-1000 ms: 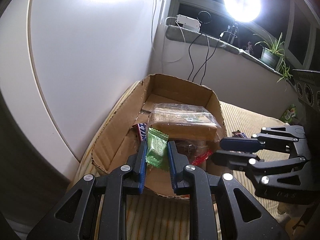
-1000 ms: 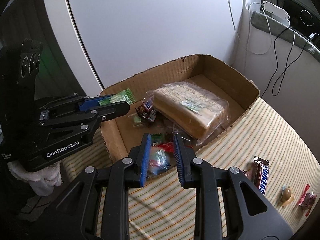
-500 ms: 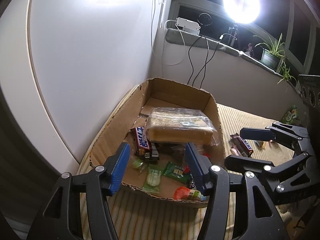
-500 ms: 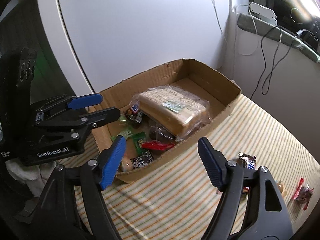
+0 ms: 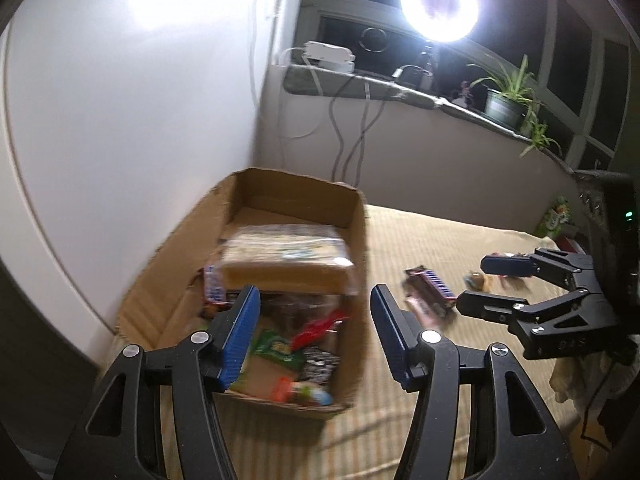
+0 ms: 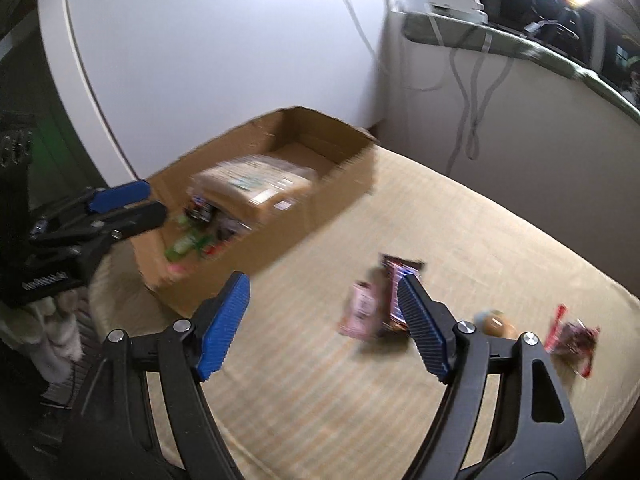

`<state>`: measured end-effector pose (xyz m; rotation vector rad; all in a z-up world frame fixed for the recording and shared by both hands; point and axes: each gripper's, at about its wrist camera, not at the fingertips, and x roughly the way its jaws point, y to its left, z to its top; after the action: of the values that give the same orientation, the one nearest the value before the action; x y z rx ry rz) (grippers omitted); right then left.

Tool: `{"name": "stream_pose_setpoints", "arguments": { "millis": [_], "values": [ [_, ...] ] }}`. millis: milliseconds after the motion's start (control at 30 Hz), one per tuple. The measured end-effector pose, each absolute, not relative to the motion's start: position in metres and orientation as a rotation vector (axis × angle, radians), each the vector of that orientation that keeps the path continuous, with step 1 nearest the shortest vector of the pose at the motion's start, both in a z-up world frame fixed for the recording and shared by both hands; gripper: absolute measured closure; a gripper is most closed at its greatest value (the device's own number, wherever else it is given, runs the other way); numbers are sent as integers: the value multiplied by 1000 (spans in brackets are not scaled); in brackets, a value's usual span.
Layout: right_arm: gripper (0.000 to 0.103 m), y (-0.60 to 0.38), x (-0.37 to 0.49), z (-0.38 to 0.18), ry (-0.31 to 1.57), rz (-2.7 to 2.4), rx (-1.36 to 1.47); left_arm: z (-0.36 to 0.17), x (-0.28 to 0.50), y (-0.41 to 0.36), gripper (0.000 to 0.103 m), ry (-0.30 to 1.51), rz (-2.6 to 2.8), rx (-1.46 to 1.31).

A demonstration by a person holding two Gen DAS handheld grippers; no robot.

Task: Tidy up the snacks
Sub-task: 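Move both open tools back to the Snickers bar and pudding cup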

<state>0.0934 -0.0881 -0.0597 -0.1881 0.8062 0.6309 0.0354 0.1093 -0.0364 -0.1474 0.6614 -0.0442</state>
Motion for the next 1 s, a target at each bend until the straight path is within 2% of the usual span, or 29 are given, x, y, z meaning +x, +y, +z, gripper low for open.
{"name": "stream_pose_setpoints", "arguments": {
  "millis": [267, 667, 1000],
  "values": [
    [24, -148, 97, -72, 838, 554, -176, -36, 46, 62, 46, 679, -134, -109],
    [24, -188, 117, -92, 866, 524, -138, -55, 71, 3, 46, 753, -246, -72],
    [45, -196, 150, -113, 915, 519, -64, -78, 107, -15, 50, 838, -271, -133]
  ]
}}
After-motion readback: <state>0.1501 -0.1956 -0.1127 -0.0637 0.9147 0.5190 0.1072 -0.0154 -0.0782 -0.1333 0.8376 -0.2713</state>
